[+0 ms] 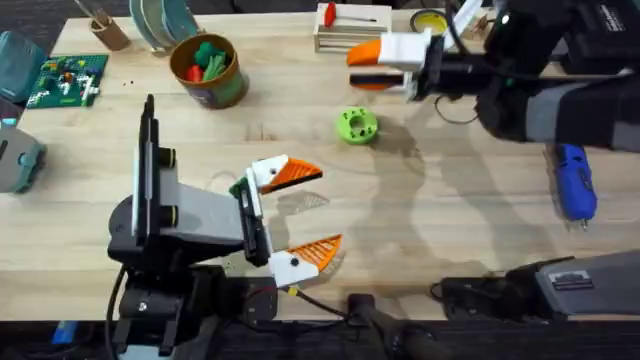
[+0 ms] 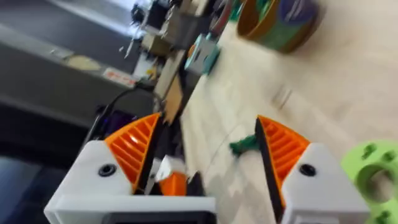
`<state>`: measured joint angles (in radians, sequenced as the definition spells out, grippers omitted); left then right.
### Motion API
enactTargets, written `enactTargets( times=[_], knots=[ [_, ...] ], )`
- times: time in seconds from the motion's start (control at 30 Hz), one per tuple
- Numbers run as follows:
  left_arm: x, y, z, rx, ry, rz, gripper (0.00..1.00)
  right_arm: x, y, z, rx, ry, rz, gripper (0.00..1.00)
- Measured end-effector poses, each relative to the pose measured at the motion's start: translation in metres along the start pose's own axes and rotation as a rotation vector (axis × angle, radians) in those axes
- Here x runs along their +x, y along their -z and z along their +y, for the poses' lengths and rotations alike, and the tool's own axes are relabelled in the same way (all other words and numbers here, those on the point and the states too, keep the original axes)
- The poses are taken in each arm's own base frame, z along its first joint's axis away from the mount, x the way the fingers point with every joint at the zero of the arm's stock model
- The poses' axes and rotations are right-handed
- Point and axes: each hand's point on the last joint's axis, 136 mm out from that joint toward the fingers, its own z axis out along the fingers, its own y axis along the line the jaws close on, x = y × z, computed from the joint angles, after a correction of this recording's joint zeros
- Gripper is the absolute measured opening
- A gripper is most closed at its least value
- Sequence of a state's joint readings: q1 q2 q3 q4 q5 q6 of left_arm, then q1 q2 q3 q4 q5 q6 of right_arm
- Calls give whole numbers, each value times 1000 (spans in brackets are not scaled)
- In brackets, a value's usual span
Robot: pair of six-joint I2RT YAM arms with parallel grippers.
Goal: Pick up the gripper from the table and insert it into the empty holder that is missing its gripper. Then pick up a screw, insert it into the mounting hole, and use the screwdriver to tighten it. Finally, clean up the table by picking up the vegetable and placing it into the bucket.
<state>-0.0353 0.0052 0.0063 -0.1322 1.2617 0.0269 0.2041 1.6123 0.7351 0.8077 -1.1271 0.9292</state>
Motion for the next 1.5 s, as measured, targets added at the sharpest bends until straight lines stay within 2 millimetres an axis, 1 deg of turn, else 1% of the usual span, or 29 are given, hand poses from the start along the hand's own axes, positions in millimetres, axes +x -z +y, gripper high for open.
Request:
enactTargets(
  times=[0.07,0.2,0.37,0.43,0.5,0.57,0.73,0.8,0.87,0.93,1.0,1.1,1.27,1.4,1.5],
  knots=[
    [0,0,0,0,0,0,993,-14,1,-3,34,25,-24,891],
    [0,0,0,0,0,0,993,-34,-1,-14,138,59,-47,891],
    [0,0,0,0,0,0,993,-55,0,-16,241,164,-54,891],
    [0,0,0,0,0,0,993,-58,4,-19,307,189,-49,892],
    [0,0,0,0,0,0,993,-54,13,-24,398,210,-31,891],
    [0,0,0,1,0,0,993,-48,26,-23,487,252,-14,892],
    [1,0,-1,7,7,2,993,-38,57,-1,651,371,3,893],
    [1,0,-2,12,9,3,993,-29,68,5,714,385,22,894],
    [1,0,-3,16,9,3,993,-18,73,9,767,395,52,894],
    [1,0,-3,20,10,3,993,-5,72,7,810,399,101,894],
    [1,0,-4,22,10,3,992,7,67,3,838,405,150,894],
    [1,0,-4,22,10,3,993,15,58,-3,852,421,193,894],
    [1,0,-4,23,10,3,993,25,50,-13,869,420,245,892],
    [1,0,-4,23,10,3,993,39,37,-27,871,407,311,893],
    [1,0,-4,22,10,3,993,51,28,-41,897,406,369,893]
  ],
)
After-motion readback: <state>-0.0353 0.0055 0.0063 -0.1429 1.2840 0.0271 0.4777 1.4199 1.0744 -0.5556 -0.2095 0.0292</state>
